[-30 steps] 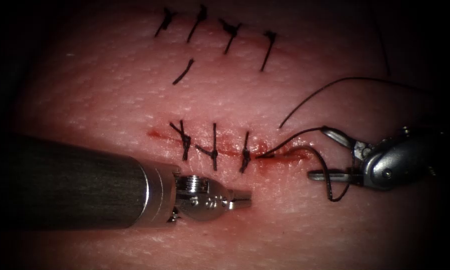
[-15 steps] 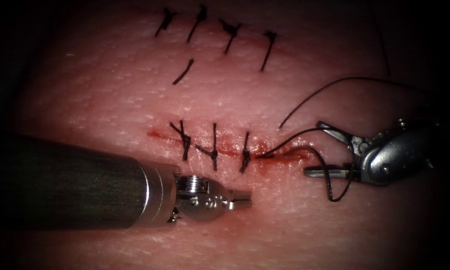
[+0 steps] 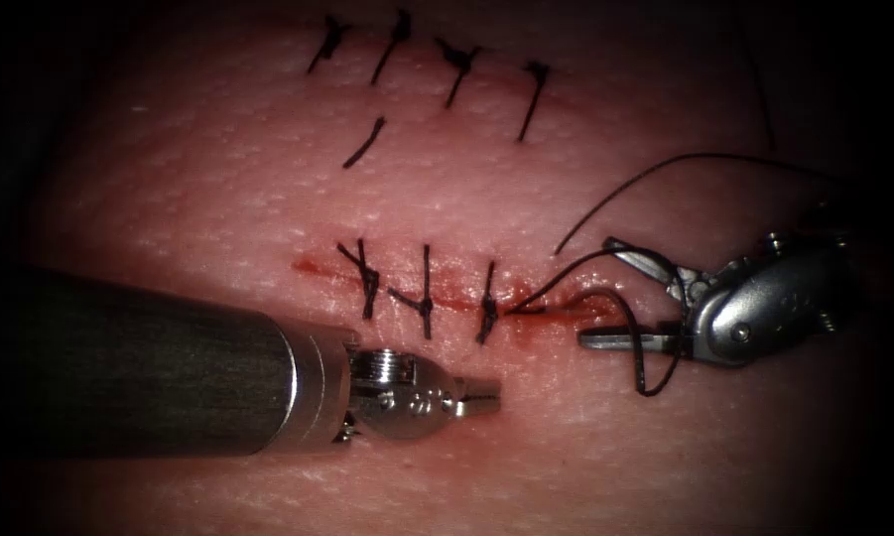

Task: Wound Closure
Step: With the right hand, regrasp the needle, then rotate the needle through the bottom of the incision.

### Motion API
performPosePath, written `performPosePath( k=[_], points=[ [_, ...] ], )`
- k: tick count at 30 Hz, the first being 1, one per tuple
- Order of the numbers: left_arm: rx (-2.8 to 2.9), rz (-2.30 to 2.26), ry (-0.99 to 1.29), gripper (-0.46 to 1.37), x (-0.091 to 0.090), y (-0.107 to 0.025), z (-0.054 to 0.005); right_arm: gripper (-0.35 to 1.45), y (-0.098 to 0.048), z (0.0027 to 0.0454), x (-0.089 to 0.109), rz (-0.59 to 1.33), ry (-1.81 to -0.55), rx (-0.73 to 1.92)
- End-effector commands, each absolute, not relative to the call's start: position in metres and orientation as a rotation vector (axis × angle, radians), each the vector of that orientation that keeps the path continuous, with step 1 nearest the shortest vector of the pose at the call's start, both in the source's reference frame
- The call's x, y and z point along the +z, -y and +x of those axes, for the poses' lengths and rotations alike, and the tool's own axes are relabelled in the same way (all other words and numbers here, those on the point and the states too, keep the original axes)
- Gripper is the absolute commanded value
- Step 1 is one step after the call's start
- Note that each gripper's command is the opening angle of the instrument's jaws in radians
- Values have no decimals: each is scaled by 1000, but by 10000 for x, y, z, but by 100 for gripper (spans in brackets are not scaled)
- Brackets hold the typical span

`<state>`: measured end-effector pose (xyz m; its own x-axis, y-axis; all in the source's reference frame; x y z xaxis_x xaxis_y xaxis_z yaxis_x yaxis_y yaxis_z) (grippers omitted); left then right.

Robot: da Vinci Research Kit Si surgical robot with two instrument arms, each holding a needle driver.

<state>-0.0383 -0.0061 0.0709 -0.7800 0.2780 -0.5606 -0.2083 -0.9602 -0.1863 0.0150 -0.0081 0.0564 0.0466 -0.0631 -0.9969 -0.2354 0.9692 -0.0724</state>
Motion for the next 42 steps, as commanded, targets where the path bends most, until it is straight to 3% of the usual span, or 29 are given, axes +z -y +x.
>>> performPosePath(
  k=[1,3,12,25,42],
  points=[
    [2739,-890,177,-35,708,61,-382,-14,84,149,564,-233,-1501,125],
    [2738,-890,177,-35,708,61,-382,-35,85,149,566,-223,-1485,117],
    [2738,-890,178,-35,707,61,-383,-35,82,146,565,-196,-1446,96],
    [2682,-943,146,-35,691,54,-399,-35,57,147,543,-302,-1368,-9],
    [2686,-936,134,-35,690,61,-403,-35,30,162,551,-61,-1321,27]
  ],
)
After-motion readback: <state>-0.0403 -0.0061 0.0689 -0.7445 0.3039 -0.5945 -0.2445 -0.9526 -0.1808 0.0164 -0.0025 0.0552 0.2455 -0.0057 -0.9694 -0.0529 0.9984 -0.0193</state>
